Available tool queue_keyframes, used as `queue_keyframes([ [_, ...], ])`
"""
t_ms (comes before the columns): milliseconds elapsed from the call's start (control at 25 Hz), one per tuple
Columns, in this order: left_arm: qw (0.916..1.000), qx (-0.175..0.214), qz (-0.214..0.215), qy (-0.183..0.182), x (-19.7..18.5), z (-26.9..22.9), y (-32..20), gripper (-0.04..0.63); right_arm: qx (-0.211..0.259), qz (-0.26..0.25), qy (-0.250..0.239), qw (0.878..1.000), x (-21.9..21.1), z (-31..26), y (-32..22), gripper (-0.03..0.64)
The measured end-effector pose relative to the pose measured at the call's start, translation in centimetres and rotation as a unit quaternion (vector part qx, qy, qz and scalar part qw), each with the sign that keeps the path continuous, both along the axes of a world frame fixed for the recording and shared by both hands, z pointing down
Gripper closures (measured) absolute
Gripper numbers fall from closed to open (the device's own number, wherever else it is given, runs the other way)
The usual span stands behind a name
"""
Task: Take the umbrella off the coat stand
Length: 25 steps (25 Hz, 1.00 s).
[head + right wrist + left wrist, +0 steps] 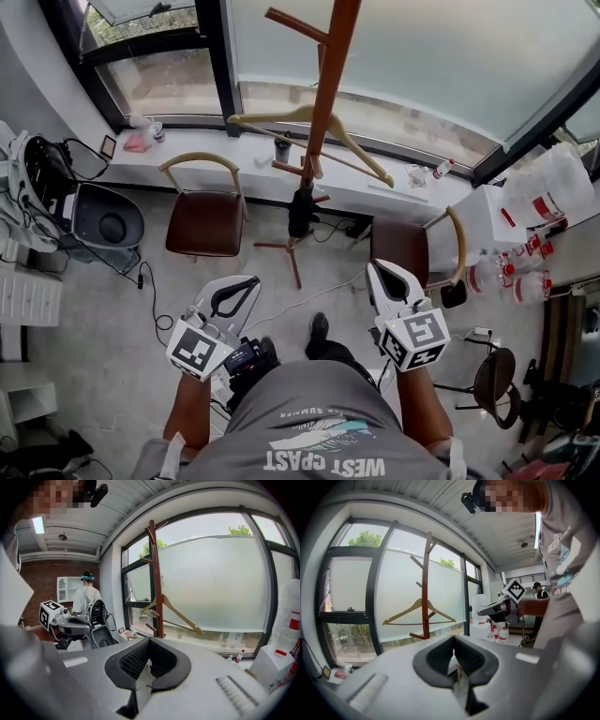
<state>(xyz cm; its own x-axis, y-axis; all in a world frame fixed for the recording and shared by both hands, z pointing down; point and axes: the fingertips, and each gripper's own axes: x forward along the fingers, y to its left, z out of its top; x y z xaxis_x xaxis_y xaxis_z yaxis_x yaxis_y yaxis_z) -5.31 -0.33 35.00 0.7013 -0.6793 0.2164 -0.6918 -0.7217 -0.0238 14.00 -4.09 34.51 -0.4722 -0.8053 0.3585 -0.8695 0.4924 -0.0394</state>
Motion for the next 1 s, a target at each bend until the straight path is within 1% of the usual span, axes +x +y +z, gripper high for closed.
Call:
queue_keyframes([
  [120, 0.9999, -0.002, -0.014, -0.002, -0.4, 0.5, -0.3, 0.594, -0.007, -0.015, 0.002, 1.000, -0.3, 0.7, -1.1, 0.615],
  [240, 0.9993, -0.016, -0.034, 0.001, -0.8, 1.0, -0.3, 0.594, -0.014, -0.025, 0.001, 1.000, -0.6, 1.4, -1.9, 0.615],
  [400, 0.9983, -0.024, -0.052, -0.001, -1.4, 1.9, -0.1, 0.594, -0.022, -0.037, 0.004, 0.999, -0.9, 2.3, -2.6, 0.615],
  [880, 0.9957, -0.039, -0.084, -0.001, -2.9, 3.6, -0.7, 0.594, -0.039, -0.051, 0.009, 0.998, -1.9, 4.8, -5.2, 0.615],
  [1000, 0.9947, -0.048, -0.091, -0.001, -3.3, 4.2, -0.7, 0.594, -0.044, -0.051, 0.011, 0.998, -2.1, 5.6, -5.9, 0.615],
])
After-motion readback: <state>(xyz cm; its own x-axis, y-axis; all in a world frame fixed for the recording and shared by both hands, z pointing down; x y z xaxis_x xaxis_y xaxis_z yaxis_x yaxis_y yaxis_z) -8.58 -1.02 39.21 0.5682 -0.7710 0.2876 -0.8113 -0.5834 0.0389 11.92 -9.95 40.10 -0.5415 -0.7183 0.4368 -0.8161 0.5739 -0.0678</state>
